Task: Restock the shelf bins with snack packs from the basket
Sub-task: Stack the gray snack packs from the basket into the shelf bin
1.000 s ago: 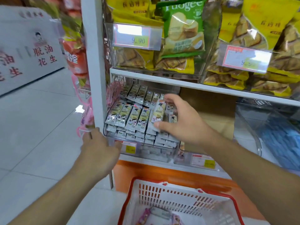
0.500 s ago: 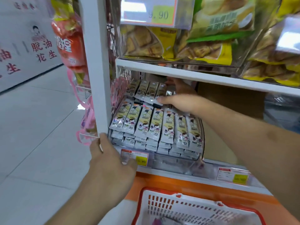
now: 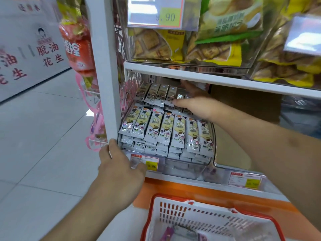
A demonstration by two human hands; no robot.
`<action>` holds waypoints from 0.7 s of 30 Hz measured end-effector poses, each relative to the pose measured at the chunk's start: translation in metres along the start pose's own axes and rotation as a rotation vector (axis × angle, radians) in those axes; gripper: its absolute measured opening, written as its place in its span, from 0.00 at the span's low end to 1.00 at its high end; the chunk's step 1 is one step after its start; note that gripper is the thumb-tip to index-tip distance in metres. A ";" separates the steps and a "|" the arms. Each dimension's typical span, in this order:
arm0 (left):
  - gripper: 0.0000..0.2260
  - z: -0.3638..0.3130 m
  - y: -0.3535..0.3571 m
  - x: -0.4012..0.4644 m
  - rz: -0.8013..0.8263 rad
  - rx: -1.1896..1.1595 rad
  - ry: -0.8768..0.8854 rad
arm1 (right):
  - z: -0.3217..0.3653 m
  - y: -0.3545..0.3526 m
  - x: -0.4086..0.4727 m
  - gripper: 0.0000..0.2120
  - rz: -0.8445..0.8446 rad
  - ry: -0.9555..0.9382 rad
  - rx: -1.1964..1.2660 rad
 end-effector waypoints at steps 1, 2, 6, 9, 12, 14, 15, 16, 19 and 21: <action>0.37 -0.001 -0.001 -0.003 -0.007 0.021 0.005 | -0.001 -0.003 -0.008 0.43 0.003 -0.010 -0.009; 0.37 -0.003 -0.002 -0.007 -0.013 0.048 0.010 | -0.002 -0.005 -0.018 0.42 0.007 -0.021 -0.007; 0.32 -0.011 -0.003 -0.028 0.032 0.135 0.050 | -0.010 -0.012 -0.071 0.35 0.032 -0.156 -0.044; 0.31 -0.016 0.004 -0.046 0.120 0.191 0.099 | -0.017 -0.012 -0.124 0.29 0.001 -0.356 -0.137; 0.31 -0.018 0.019 -0.066 0.198 0.238 0.131 | -0.029 -0.005 -0.179 0.24 -0.001 -0.457 -0.140; 0.29 -0.017 0.035 -0.078 0.258 0.247 0.158 | -0.045 0.007 -0.215 0.19 0.001 -0.461 -0.087; 0.27 -0.014 0.046 -0.082 0.287 0.268 0.168 | -0.055 0.014 -0.231 0.16 0.008 -0.445 -0.072; 0.27 -0.009 0.058 -0.084 0.324 0.304 0.171 | -0.067 0.023 -0.245 0.13 0.035 -0.407 -0.070; 0.29 0.018 0.093 -0.093 0.411 0.409 0.139 | -0.117 0.063 -0.281 0.08 0.214 -0.215 -0.096; 0.34 0.042 0.115 -0.098 0.414 0.449 0.072 | -0.155 0.094 -0.299 0.08 0.357 -0.054 -0.150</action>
Point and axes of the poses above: each hand's wrist, its own x-axis towards the middle knuckle, its own y-axis out of the palm, z = x × y, the point moved 1 cm from there along x, towards the middle knuckle
